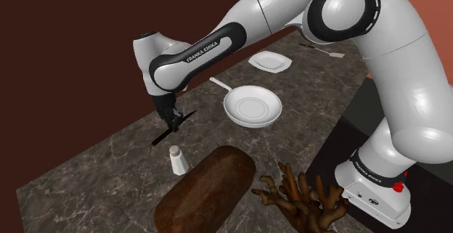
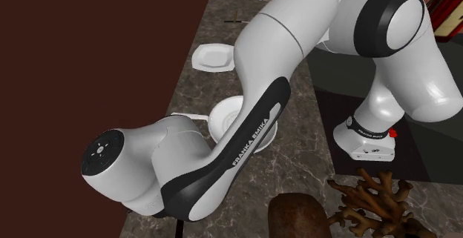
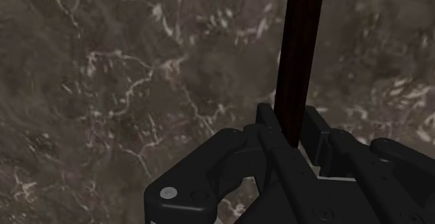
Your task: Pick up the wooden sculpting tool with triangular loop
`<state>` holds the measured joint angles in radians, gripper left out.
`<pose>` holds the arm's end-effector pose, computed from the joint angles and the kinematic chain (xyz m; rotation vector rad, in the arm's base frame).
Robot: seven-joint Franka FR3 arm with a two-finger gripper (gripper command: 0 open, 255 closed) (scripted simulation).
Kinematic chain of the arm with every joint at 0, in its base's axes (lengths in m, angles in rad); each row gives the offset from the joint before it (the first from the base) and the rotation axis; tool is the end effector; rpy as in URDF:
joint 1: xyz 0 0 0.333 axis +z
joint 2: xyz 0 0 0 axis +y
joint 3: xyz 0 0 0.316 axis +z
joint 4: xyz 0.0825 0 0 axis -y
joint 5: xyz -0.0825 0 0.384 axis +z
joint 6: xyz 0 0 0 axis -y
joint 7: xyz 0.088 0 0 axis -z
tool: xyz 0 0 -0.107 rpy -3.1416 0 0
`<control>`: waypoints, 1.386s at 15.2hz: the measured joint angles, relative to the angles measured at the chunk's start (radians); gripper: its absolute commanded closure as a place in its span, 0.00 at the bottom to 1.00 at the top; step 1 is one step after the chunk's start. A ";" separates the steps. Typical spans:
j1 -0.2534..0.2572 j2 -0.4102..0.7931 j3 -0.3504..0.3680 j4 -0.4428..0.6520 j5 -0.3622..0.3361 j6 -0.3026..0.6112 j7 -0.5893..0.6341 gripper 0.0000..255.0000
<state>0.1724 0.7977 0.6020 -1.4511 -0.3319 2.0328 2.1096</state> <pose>0.5712 0.4208 0.2633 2.4490 -1.8684 -0.2188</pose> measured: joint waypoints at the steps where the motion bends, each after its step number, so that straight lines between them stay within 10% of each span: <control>1: 0.000 -0.001 0.000 -0.002 0.000 0.002 0.001 1.00; 21: -0.014 -0.085 0.037 0.052 0.044 -0.139 -0.012 1.00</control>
